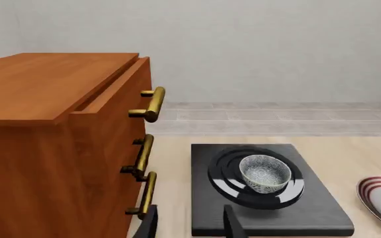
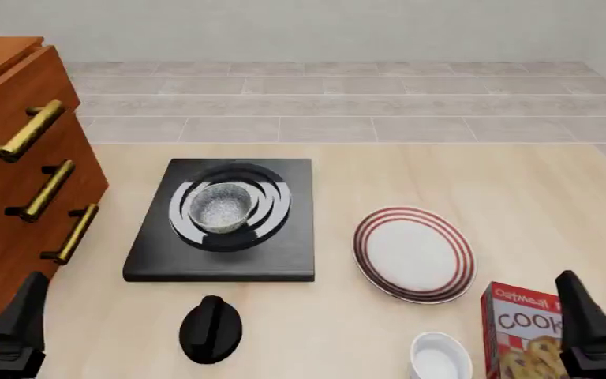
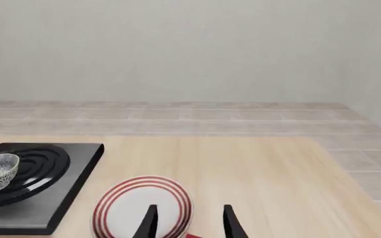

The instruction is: Pick the akita bowl on the stove and place it on the plate.

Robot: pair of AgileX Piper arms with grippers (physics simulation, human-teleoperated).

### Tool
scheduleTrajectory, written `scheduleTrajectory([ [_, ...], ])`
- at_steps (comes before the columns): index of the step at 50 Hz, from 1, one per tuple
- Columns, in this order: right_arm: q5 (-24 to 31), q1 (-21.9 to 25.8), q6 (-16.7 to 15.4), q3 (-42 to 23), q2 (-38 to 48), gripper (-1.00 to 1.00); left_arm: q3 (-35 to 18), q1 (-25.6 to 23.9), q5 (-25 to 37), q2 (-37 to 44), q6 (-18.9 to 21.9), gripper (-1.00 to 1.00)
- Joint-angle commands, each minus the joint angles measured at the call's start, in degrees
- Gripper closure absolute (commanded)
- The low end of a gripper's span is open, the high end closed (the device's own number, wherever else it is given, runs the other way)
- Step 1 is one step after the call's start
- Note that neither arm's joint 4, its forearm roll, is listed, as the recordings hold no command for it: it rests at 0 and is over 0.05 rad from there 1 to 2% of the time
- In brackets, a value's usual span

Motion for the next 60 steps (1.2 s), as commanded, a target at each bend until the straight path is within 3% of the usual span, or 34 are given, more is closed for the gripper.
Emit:
scheduleTrajectory([
  [1,-2.0,1.7,-3.5,-0.6,3.8,-1.00,-0.1,0.0,-0.1,0.3,0.0,-1.00],
  [6,-4.6,2.6,-4.9,-2.6,9.3,-1.00,-0.1,0.0,-0.1,0.3,0.0,-1.00],
  [12,-3.4,4.8,-5.3,-8.1,14.2,-1.00,-0.1,0.0,-0.1,0.3,0.0,-1.00],
  [13,-3.9,5.9,-6.6,-9.4,16.5,-1.00,-0.1,0.0,-0.1,0.3,0.0,-1.00],
  [18,-5.1,6.4,-5.4,-12.7,22.6,-1.00,-0.1,0.0,-0.1,0.3,0.0,-1.00],
  [19,-5.2,6.5,-3.8,-14.1,23.8,-1.00,-0.1,0.0,-0.1,0.3,0.0,-1.00],
  [21,-5.8,6.5,-5.1,-14.7,25.6,-1.00,-0.1,0.0,-0.1,0.3,0.0,-1.00],
  [22,-5.7,6.5,-4.6,-15.5,26.1,-1.00,-0.1,0.0,-0.1,0.3,0.0,-1.00],
  [23,-5.7,6.5,-1.9,-16.4,27.1,-1.00,-0.1,0.0,-0.1,0.3,0.0,-1.00],
  [24,-6.4,6.8,-4.4,-16.8,29.7,-1.00,-0.1,0.0,-0.1,0.3,0.0,-1.00],
  [32,-6.7,10.3,-4.1,-24.0,39.1,-1.00,-0.1,0.0,-0.1,0.3,0.0,-1.00],
  [52,0.2,20.6,-4.0,-40.6,55.6,-1.00,-0.1,0.0,-0.1,0.3,0.0,-1.00],
  [54,1.0,20.7,-5.9,-42.0,57.5,-1.00,-0.1,0.0,-0.1,0.3,0.0,-1.00],
  [60,3.5,22.1,-3.8,-46.9,60.9,-1.00,-0.1,0.0,-0.1,0.3,0.0,-1.00],
])
